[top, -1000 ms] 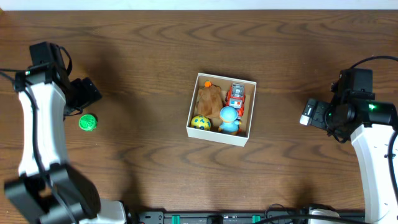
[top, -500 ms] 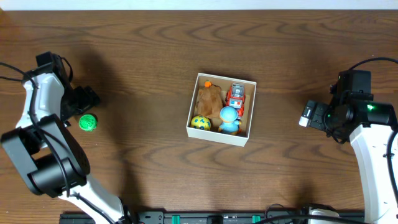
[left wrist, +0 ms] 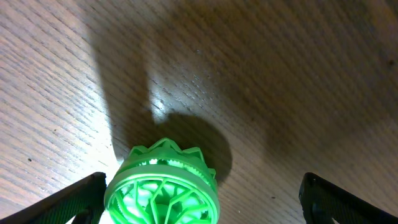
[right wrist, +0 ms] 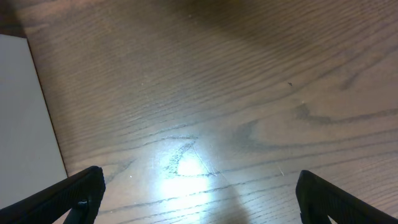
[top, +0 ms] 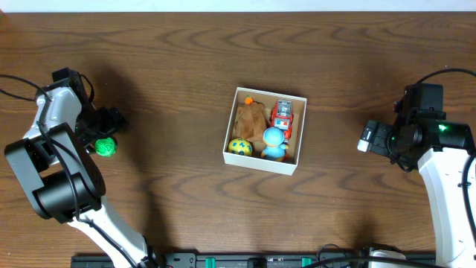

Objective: Pack container
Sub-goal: 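Withdraw the left gripper and move it over the green spiky ball, then lower the left gripper and grasp the green spiky ball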

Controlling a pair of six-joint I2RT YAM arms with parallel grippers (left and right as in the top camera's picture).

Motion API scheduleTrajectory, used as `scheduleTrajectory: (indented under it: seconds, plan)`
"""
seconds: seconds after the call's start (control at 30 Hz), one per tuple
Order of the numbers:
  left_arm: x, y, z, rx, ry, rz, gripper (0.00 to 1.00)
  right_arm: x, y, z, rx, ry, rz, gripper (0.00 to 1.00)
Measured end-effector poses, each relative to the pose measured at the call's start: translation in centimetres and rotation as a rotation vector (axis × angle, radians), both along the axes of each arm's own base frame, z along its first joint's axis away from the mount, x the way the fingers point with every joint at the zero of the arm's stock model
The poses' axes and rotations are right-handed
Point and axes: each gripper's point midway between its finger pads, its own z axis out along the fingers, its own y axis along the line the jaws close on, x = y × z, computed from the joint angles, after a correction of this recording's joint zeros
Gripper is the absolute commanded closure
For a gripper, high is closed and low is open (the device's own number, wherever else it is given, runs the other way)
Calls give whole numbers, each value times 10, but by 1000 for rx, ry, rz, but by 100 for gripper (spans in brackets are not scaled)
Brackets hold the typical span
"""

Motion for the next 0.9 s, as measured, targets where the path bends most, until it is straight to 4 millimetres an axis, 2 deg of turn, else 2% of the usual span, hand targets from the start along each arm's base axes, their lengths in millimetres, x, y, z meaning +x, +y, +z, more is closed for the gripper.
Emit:
scheduleTrajectory:
  seconds: [0.27,0.43,0.77,0.9]
  plan:
    - [4,1,-3,6,-22,-3,2,0,0,0,0,1,1,1]
    - [-4,-3,-12,-5,-6,-2,2,0,0,0,0,1,2,1]
    - [-4,-3,-13,-5,-7,-3,0,0,0,0,-1,1,3,1]
    - [-4,-3,-13,-5,-7,-3,4,0,0,0,-1,1,3,1]
